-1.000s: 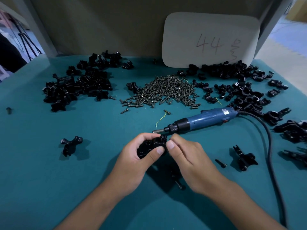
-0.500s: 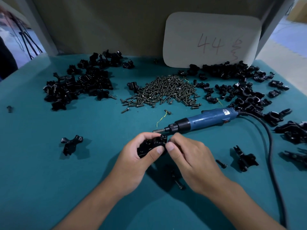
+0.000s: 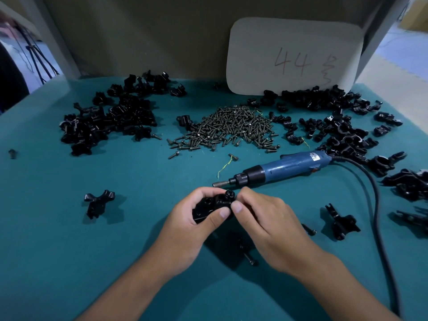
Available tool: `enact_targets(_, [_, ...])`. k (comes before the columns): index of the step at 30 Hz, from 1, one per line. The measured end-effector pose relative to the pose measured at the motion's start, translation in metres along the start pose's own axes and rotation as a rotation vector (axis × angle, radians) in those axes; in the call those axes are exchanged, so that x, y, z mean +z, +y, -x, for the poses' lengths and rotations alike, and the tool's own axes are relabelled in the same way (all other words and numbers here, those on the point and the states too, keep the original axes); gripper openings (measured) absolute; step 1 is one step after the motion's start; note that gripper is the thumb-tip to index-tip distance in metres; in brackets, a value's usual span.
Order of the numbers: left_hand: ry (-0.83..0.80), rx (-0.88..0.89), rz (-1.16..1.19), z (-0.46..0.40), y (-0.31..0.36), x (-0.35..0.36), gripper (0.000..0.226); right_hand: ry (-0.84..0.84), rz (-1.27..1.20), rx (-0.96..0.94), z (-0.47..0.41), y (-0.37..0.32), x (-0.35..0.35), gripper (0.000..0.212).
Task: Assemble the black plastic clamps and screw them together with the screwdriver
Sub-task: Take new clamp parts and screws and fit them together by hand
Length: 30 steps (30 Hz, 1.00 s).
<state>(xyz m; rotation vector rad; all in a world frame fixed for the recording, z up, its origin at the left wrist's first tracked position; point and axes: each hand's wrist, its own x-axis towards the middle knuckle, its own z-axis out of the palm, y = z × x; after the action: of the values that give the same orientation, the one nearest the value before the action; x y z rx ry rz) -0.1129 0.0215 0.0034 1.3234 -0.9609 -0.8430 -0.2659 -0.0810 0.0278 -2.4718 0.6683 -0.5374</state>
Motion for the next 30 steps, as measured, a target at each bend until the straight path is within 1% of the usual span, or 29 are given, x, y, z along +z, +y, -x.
enact_targets(2, [-0.010, -0.007, -0.006, 0.001, 0.000, 0.000, 0.022, -0.010, 0.018, -0.031, -0.001, 0.002, -0.001, 0.033])
enact_targets(5, [-0.019, 0.004, -0.026, 0.003, 0.000, 0.000, 0.024, 0.027, -0.024, 0.010, -0.001, 0.001, 0.005, 0.039])
enact_targets(7, [-0.023, 0.004, -0.040, 0.002, 0.000, 0.000, 0.025, 0.041, -0.079, 0.048, -0.002, -0.002, 0.007, 0.040])
enact_targets(9, [-0.028, 0.002, -0.042, 0.002, 0.000, 0.000, 0.024, 0.017, -0.165, 0.073, -0.003, -0.003, 0.004, 0.042])
enact_targets(11, [0.001, 0.000, -0.009, 0.001, 0.000, -0.001, 0.025, -0.063, -0.141, 0.081, -0.004, 0.002, -0.004, 0.050])
enact_targets(15, [0.090, -0.055, 0.247, -0.003, -0.002, -0.005, 0.039, -0.333, 0.201, 0.049, -0.003, 0.018, -0.024, 0.061])
enact_targets(17, [0.088, -0.087, 0.322, -0.005, -0.004, -0.008, 0.041, -0.436, 0.285, 0.020, -0.002, 0.023, -0.029, 0.066])
enact_targets(19, [0.072, -0.119, 0.338, -0.006, -0.004, -0.009, 0.052, -0.486, 0.260, 0.021, -0.002, 0.023, -0.030, 0.058])
enact_targets(21, [0.055, -0.146, 0.336, -0.007, -0.005, -0.010, 0.062, -0.489, 0.204, 0.020, -0.002, 0.022, -0.030, 0.043])
enact_targets(22, [0.049, -0.151, 0.336, -0.006, -0.005, -0.010, 0.063, -0.486, 0.192, 0.017, -0.001, 0.021, -0.030, 0.036])
enact_targets(25, [0.026, -0.137, 0.335, -0.006, -0.006, -0.010, 0.051, -0.435, 0.184, 0.002, 0.000, 0.019, -0.027, 0.020])
enact_targets(27, [0.010, -0.129, 0.334, -0.006, -0.007, -0.009, 0.043, -0.391, 0.194, 0.001, 0.001, 0.020, -0.023, 0.015])
enact_targets(30, [-0.002, -0.124, 0.341, -0.006, -0.008, -0.009, 0.044, -0.287, 0.125, 0.015, -0.002, 0.021, -0.021, 0.009])
